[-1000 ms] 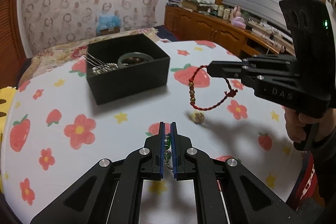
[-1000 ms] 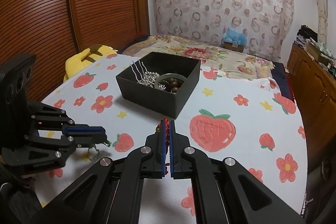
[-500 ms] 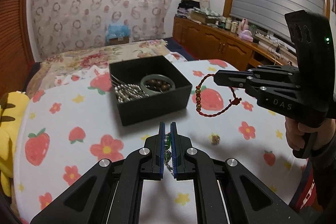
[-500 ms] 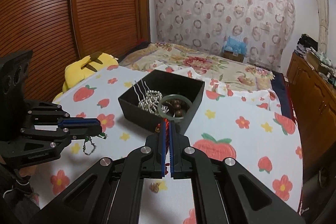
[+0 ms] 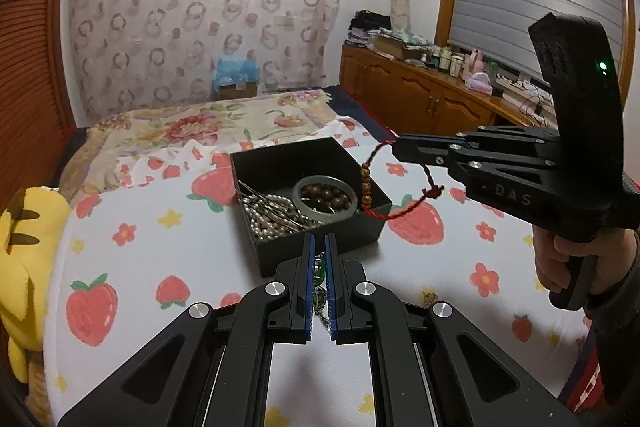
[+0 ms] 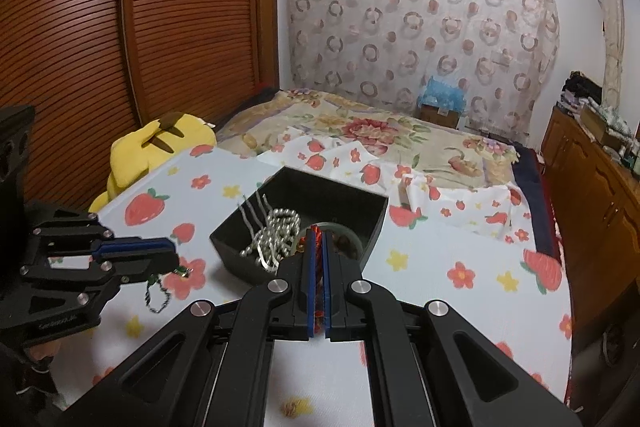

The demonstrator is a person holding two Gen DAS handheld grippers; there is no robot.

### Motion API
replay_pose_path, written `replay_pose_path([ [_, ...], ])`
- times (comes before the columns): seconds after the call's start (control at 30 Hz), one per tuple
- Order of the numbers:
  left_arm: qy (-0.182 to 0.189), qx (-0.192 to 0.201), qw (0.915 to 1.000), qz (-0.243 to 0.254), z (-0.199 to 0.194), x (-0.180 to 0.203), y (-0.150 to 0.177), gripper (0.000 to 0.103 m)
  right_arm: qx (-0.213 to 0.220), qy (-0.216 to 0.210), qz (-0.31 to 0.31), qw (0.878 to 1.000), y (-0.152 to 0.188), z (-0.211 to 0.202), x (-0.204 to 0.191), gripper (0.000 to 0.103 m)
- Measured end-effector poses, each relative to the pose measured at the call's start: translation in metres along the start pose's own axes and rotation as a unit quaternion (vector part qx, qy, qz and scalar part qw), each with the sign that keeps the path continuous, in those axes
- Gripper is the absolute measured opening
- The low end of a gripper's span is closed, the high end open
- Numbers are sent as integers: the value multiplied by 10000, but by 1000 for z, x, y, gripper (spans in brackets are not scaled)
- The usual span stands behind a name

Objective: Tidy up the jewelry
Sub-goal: 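Lower the red bracelet into the box and open the right tool while the left tool carries the necklace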

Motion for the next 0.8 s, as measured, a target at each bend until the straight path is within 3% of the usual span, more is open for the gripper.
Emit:
replay_pose_path([
  [0.33, -117, 12, 9999, -60, 4, -17, -11, 4, -124, -49, 282, 9995, -18, 34, 4, 3],
  [0.8, -256, -38, 9996, -128, 30, -39, -58, 4, -550, -369, 420, 9969, 4, 59, 1, 5],
])
Point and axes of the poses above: each gripper's, at about its wrist camera, not at the fingertips, and z roughly the way its jaws point, x to its right, y to its underside, the point moved 8 cm from there along z, roughly the way its jaws point, and after that the axes turned 11 degrees about z, right-handed, at the moved point
